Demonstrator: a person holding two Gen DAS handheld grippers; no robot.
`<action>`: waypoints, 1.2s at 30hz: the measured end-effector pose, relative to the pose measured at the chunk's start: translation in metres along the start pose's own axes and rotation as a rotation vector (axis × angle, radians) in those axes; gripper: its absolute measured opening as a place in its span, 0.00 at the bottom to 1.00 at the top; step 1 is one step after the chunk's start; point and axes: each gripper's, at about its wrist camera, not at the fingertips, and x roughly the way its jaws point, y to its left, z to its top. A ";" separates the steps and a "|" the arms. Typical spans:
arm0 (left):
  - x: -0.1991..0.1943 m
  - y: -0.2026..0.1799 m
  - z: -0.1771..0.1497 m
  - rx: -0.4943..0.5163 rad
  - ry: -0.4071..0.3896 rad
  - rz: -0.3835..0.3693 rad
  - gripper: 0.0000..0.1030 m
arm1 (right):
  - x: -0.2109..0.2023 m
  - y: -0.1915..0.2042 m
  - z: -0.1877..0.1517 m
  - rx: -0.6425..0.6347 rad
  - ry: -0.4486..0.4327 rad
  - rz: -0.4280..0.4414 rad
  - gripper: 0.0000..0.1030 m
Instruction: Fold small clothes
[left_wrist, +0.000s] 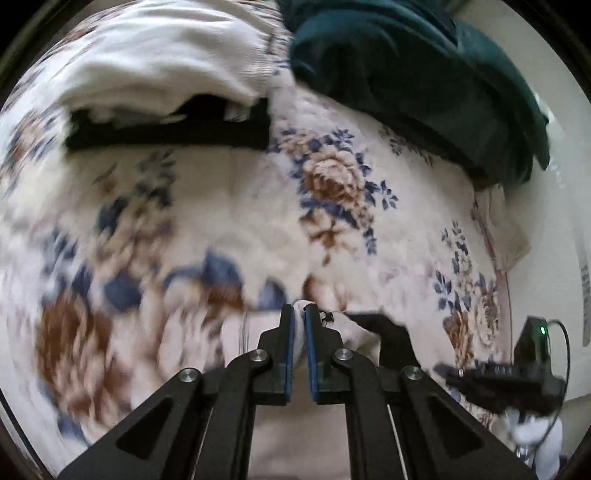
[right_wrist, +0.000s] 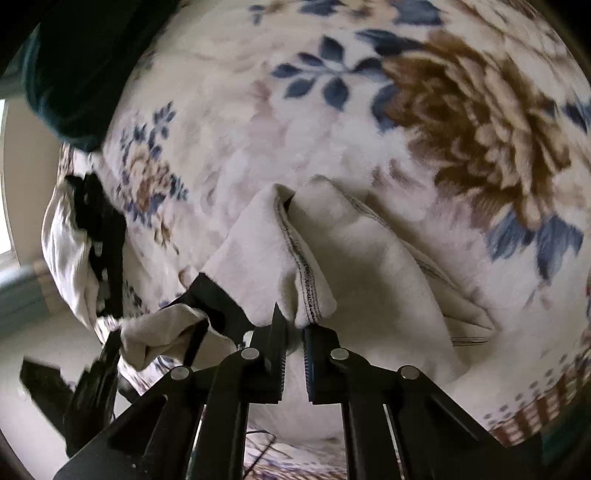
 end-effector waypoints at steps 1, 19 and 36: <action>0.000 0.005 -0.007 -0.019 0.003 -0.011 0.04 | -0.002 0.001 -0.002 -0.022 0.002 -0.008 0.08; 0.019 0.056 -0.023 -0.610 0.096 -0.213 0.70 | -0.006 -0.012 -0.015 -0.300 0.019 -0.233 0.07; 0.171 -0.019 0.067 -0.456 0.438 0.222 0.46 | 0.010 -0.036 -0.014 -0.182 0.029 -0.141 0.07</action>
